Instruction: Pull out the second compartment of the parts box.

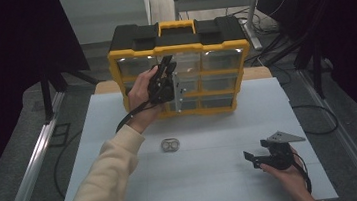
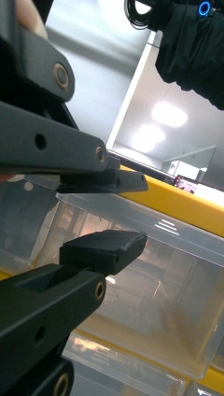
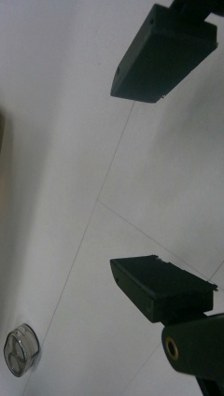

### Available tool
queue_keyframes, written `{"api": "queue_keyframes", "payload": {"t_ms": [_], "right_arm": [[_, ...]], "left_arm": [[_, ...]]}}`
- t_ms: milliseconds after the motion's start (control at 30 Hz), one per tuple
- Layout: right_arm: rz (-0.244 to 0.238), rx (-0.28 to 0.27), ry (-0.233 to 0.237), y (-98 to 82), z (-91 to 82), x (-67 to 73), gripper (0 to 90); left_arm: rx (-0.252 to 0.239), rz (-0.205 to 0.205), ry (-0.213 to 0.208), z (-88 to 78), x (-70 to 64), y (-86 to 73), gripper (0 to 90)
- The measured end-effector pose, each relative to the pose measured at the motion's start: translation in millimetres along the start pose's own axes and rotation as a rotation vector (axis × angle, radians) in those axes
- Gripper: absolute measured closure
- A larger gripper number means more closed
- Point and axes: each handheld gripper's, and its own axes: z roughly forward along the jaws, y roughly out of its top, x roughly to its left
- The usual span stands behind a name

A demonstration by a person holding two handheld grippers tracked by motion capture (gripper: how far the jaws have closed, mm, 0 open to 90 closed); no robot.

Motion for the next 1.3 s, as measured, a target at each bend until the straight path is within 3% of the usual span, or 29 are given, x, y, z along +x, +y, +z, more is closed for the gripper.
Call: {"api": "queue_keyframes", "payload": {"t_ms": [1300], "right_arm": [[-0.001,-0.006,-0.001,0.1,-1.2,0.2,15.2]], "left_arm": [[-0.023,-0.009,-0.012,-17.3,-1.0,-0.9,69.9]]}}
